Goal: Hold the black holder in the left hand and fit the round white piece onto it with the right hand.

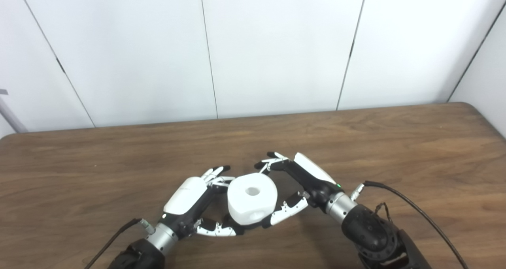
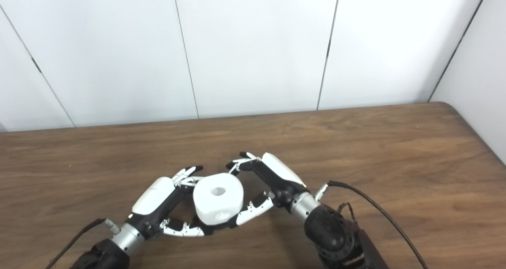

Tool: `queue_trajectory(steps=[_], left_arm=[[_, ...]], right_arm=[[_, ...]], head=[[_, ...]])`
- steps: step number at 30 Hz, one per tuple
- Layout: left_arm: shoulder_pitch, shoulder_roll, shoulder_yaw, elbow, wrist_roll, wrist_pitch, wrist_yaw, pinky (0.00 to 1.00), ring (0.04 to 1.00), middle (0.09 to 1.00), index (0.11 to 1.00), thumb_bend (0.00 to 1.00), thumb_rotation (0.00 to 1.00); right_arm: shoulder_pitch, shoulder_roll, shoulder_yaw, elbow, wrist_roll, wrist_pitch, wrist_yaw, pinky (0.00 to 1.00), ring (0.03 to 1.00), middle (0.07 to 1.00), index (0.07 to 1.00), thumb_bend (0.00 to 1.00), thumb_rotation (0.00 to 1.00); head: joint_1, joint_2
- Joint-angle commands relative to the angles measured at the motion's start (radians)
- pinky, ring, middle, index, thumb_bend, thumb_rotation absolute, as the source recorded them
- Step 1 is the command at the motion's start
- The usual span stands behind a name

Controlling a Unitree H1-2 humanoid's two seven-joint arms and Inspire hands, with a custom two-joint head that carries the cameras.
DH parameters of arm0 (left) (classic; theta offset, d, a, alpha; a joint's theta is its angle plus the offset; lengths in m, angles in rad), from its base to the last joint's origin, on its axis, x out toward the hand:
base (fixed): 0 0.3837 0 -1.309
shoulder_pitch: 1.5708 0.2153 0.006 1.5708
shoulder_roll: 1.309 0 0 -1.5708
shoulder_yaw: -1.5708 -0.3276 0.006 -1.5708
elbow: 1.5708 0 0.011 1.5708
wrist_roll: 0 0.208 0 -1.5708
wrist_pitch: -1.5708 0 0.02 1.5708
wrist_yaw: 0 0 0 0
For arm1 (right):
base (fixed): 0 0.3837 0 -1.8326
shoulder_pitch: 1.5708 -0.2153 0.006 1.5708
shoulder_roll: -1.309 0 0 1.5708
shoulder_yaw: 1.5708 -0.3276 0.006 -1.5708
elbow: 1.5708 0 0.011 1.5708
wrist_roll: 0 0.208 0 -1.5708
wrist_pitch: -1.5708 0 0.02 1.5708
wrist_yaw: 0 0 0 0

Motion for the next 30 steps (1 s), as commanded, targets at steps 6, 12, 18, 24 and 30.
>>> queue_trajectory(steps=[6, 12, 18, 24, 30], left_arm=[[0.005, 0.003, -0.003, -0.043, 0.014, 0.024, -0.017, 1.00, 0.978, 0.822, 0.483, 0.52, 0.05], [0.014, 0.005, -0.006, -0.066, 0.016, 0.036, -0.023, 1.00, 0.974, 0.820, 0.483, 0.52, 0.05], [0.018, 0.003, 0.000, -0.079, 0.015, 0.043, -0.031, 1.00, 0.971, 0.818, 0.483, 0.52, 0.05], [0.018, 0.004, 0.001, -0.093, 0.022, 0.051, -0.037, 1.00, 0.973, 0.815, 0.483, 0.52, 0.05], [0.017, 0.004, 0.004, -0.094, 0.018, 0.055, -0.038, 1.00, 0.972, 0.815, 0.483, 0.52, 0.05]], right_arm=[[-0.041, -0.001, -0.001, -0.011, -0.019, -0.026, -0.013, 1.00, 0.976, 0.826, 0.483, 0.52, 0.15], [-0.045, -0.006, 0.003, 0.001, -0.026, -0.035, -0.013, 1.00, 0.972, 0.826, 0.483, 0.52, 0.15], [-0.039, -0.007, 0.004, 0.013, -0.020, -0.049, -0.016, 1.00, 0.972, 0.823, 0.483, 0.52, 0.15], [-0.025, -0.010, 0.005, 0.008, -0.015, -0.056, -0.013, 1.00, 0.973, 0.827, 0.483, 0.52, 0.14], [-0.019, -0.023, 0.008, 0.009, -0.016, -0.071, -0.006, 1.00, 0.974, 0.829, 0.483, 0.52, 0.15]], head=[[0.007, 0.010], [0.010, 0.016], [0.011, 0.026], [0.011, 0.035], [0.013, 0.041]])
